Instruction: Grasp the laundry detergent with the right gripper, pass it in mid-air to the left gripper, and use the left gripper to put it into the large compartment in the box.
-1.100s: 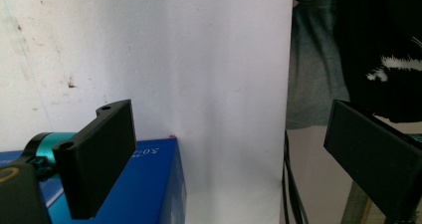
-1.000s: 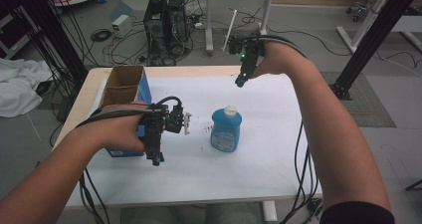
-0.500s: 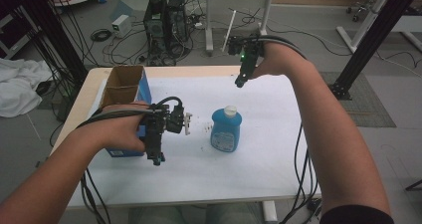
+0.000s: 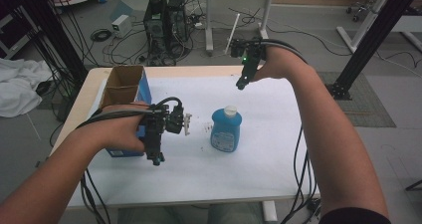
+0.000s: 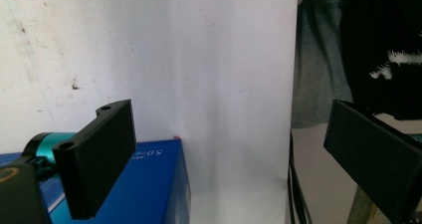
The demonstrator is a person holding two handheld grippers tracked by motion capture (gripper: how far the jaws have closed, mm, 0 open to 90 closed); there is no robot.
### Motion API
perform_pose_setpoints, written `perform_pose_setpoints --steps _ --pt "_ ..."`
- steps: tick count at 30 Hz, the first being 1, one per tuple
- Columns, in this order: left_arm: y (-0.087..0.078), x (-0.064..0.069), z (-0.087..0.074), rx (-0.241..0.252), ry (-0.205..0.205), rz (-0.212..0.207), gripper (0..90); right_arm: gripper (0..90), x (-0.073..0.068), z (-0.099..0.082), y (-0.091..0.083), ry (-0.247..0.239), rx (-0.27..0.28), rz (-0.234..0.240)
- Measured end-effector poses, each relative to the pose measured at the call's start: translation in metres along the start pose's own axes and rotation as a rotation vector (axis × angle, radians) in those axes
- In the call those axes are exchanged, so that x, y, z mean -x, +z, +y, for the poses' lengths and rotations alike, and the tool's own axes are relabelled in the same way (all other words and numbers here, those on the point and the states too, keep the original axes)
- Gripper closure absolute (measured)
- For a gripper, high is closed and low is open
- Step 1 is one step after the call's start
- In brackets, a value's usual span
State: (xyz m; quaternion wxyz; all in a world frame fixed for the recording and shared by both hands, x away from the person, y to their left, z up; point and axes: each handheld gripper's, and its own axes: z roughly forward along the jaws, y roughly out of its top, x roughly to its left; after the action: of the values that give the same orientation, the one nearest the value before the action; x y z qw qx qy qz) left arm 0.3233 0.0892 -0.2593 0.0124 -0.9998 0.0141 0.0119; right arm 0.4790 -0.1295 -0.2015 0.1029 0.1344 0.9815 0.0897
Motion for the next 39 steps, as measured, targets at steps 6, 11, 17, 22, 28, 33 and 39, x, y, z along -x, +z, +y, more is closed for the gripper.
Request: perform_pose_setpoints --steps 6,11,17,22,28,33,39 --pt "0.001 0.001 0.001 -0.011 -0.01 -0.008 6.1 12.4 0.001 -0.01 0.0 0.024 0.055 0.008" --pt "0.003 0.003 0.002 -0.012 -0.007 -0.003 6.1 12.3 0.0 -0.021 -0.005 0.053 0.178 0.043" --pt "0.002 0.004 0.002 -0.009 -0.004 -0.001 6.1 12.3 -0.004 -0.029 -0.006 0.07 0.278 0.059" --pt "0.004 0.006 0.003 -0.006 -0.008 -0.004 6.1 12.3 -0.013 -0.037 -0.003 0.102 0.381 0.082" --pt "0.006 0.008 0.003 0.003 -0.007 -0.001 6.1 12.3 -0.018 -0.047 0.005 0.153 0.557 0.122" --pt "0.007 0.009 0.001 0.006 -0.006 0.002 6.1 12.3 -0.019 -0.051 0.012 0.173 0.612 0.109" --pt "0.007 0.008 -0.001 0.013 0.001 0.017 6.1 12.3 -0.02 -0.062 0.021 0.223 0.712 0.096"
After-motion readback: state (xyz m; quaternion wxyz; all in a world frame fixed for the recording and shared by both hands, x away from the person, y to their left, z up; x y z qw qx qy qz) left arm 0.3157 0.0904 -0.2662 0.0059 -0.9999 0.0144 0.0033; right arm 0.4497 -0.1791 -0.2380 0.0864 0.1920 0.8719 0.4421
